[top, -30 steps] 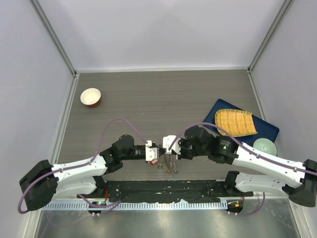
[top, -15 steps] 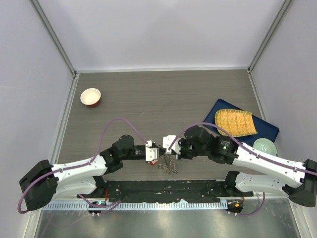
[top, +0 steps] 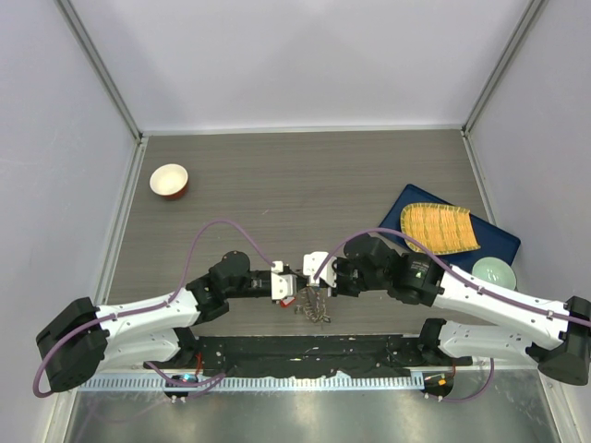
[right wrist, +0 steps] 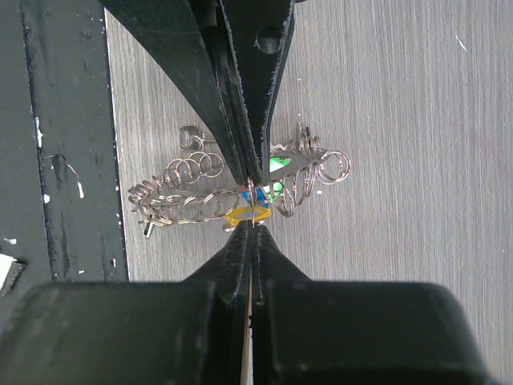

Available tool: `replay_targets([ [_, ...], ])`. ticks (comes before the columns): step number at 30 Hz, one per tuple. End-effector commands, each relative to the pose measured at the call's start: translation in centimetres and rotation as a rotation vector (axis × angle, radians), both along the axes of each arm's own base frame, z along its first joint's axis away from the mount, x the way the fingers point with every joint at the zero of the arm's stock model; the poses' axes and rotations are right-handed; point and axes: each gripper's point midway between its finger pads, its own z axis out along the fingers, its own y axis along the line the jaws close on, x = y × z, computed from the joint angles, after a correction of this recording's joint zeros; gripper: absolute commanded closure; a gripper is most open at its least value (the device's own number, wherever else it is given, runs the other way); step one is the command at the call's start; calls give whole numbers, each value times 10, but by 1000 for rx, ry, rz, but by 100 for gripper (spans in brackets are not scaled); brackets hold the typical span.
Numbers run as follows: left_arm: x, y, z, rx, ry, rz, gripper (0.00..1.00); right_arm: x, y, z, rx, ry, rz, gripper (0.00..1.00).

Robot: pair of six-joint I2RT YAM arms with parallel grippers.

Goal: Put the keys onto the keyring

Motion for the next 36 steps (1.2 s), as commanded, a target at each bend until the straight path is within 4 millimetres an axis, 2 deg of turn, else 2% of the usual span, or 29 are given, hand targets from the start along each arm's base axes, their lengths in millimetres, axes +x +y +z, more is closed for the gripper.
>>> replay_targets([
  [1,-1,-8,33,-91,-51,-26,100,4,10,13,45,-25,5,99],
  [16,-4,-9,35,-103,-44,-40,100,2,14,14,58,-19,17,99],
  [36,-20,-19,41,-132,-27,-129,100,-10,29,19,98,10,111,99],
])
